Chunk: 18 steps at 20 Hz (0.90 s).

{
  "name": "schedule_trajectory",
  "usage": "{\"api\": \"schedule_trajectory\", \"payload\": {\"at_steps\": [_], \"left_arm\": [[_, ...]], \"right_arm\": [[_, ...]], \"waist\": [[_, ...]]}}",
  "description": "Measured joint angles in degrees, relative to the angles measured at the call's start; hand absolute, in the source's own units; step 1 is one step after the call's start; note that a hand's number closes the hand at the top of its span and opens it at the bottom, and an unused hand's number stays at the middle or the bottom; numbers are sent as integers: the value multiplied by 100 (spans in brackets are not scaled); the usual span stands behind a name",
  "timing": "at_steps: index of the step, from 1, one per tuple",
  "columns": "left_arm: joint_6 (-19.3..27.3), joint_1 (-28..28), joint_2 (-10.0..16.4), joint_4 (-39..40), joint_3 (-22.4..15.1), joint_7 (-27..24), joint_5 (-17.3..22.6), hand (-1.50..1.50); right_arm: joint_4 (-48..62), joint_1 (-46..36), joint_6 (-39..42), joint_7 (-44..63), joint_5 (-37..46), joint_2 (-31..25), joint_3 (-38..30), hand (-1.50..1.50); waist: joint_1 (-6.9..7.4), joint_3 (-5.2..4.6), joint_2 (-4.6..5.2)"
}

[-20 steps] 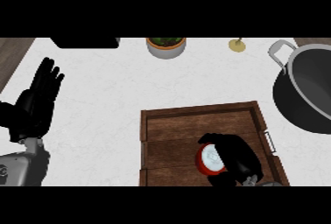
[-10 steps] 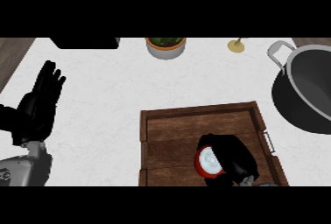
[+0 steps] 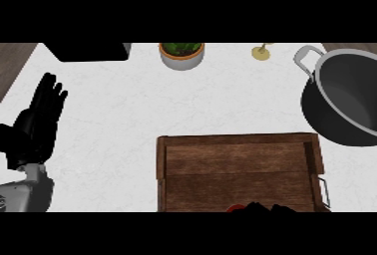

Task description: Pick the can from the tray and place it in the pot

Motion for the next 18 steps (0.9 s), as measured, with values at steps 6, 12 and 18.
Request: {"api": "schedule_trajectory", "payload": {"at_steps": [6, 12, 18], "left_arm": [[-17, 156, 83, -114, 158, 6, 73, 0], [-38, 176, 163, -200, 269, 65, 138, 0], [-59, 177, 102, -250, 166, 94, 118, 0]], "right_arm": [[-479, 1277, -1146, -1632, -654, -1324, -824, 150], [-856, 2065, -1946, -2503, -2294, -1485, -2293, 150], [-629, 2438, -1936, -3237, -4217, -1486, -4051, 150]], "waist": [[-139, 30, 52], [-216, 32, 72], [-128, 26, 97]]}}
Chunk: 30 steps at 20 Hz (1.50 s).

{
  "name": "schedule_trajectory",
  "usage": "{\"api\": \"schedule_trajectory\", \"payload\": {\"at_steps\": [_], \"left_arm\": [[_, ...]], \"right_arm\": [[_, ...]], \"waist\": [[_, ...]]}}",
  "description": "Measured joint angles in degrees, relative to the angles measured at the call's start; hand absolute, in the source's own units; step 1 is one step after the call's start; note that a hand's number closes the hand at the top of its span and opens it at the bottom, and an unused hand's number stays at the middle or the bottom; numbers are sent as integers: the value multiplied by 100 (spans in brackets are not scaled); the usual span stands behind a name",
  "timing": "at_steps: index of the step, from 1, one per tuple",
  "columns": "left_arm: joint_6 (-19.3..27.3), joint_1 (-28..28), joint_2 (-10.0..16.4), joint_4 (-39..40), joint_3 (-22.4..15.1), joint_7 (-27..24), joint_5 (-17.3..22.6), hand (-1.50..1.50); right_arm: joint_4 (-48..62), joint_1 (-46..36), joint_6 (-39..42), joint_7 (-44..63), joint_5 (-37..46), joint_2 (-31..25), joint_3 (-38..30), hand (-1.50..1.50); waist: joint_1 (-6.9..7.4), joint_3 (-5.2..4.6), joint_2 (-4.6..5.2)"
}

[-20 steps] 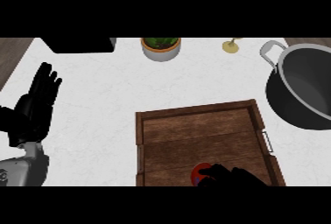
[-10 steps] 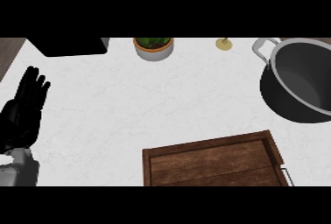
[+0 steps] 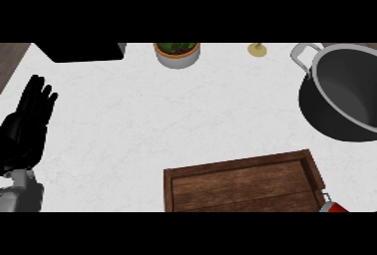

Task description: Pick the can from the tray and place it in the pot

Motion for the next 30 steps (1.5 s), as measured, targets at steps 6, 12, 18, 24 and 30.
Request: {"api": "schedule_trajectory", "payload": {"at_steps": [6, 12, 18, 24, 30], "left_arm": [[-45, -85, -25, -67, -109, 34, -44, 0], [-84, -306, -70, 127, -174, 14, -87, 0], [-112, -503, -106, 286, -195, 21, -109, 0], [-92, -522, -187, 295, -270, -15, -161, 0], [-119, -589, -191, 323, -279, -30, -172, 0]], "right_arm": [[867, -97, 817, -253, -1487, -196, -1562, 150], [2323, -1120, 1653, -159, -1980, -429, -1826, 150], [3654, -2540, 2074, 145, -1881, -328, -1352, 150], [4472, -3439, 859, -117, -591, -64, -1079, 150], [6016, -4652, -108, -485, 633, 361, -599, 150]], "waist": [[203, -7, 32], [362, -7, 66], [445, -5, 83], [522, -1, 102], [581, -8, 107]]}}
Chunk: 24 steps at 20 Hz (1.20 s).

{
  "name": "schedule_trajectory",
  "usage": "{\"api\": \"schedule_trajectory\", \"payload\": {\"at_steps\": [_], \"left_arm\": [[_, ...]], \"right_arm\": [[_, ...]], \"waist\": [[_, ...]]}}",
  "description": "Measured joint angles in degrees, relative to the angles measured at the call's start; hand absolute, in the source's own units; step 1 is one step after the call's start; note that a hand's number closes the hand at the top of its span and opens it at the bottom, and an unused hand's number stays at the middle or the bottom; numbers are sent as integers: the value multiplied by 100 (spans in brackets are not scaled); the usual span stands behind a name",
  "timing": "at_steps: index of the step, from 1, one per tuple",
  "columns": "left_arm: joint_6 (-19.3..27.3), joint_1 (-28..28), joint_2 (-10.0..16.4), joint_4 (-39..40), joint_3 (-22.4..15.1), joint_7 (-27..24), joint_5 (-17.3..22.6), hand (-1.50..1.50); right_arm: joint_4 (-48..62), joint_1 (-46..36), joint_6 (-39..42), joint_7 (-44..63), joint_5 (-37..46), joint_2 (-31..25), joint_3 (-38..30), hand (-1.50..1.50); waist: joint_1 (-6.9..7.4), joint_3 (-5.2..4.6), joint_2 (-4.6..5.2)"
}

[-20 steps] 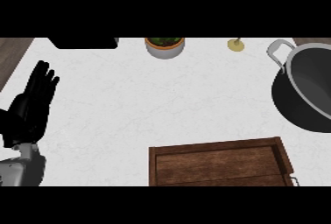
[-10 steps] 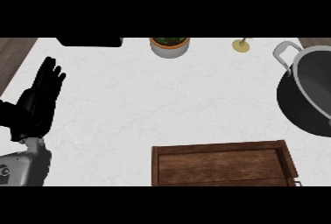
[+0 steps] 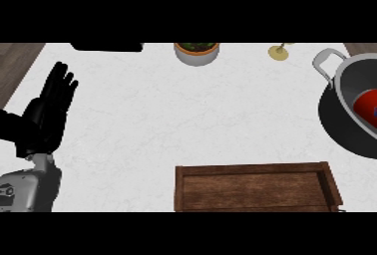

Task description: Pick the can from the tray and place it in the pot

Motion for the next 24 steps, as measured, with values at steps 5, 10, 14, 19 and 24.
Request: {"api": "schedule_trajectory", "payload": {"at_steps": [5, 10, 14, 19, 24], "left_arm": [[15, -147, -27, 116, 0, 26, -14, 0], [-39, -139, -38, 190, 12, -80, 13, 0], [-29, -136, -74, 252, -16, -145, -26, 0], [-50, -123, -42, 237, 12, -136, -12, 0], [-59, -155, -35, 224, 29, -113, 11, 0]], "right_arm": [[1548, -1018, -14, -446, 523, 248, 215, 150], [2699, -1600, 372, -445, 838, 383, 414, -150], [3201, -1895, 1092, -724, 922, 398, 554, -150], [3618, -2126, 1958, -1016, 537, 499, 297, -150], [4076, -2354, 2443, -902, -46, 530, -167, -150]], "waist": [[9, -13, 3], [34, -59, 4], [22, -90, -4], [-8, -95, -11], [0, -37, 18]]}}
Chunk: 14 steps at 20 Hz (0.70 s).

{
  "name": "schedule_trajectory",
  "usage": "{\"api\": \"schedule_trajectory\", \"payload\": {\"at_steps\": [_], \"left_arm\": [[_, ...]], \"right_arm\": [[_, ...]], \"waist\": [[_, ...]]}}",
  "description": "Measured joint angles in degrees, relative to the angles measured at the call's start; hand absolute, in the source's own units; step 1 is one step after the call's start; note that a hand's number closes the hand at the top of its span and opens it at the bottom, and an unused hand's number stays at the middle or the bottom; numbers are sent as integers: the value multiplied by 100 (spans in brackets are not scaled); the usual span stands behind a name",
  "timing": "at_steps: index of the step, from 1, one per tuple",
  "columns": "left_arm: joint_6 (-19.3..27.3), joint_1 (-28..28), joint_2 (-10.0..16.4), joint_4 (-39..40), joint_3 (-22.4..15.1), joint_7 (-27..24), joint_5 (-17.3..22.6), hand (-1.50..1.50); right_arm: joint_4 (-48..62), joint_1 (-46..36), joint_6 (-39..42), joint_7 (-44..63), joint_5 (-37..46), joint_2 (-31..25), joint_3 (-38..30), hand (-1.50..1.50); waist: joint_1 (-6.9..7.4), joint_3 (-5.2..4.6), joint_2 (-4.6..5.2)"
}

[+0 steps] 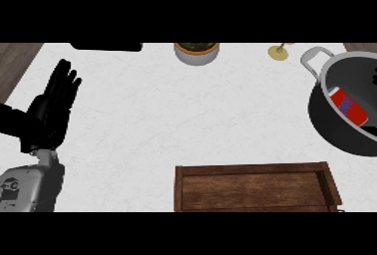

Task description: Pick the can from the tray and place it in the pot

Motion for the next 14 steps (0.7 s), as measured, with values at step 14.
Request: {"api": "schedule_trajectory", "payload": {"at_steps": [14], "left_arm": [[70, -3, -72, -153, -47, 85, -21, 0]], "right_arm": [[604, -218, 1201, 759, -796, -985, -613, -150]], "waist": [[67, 96, 76]]}}
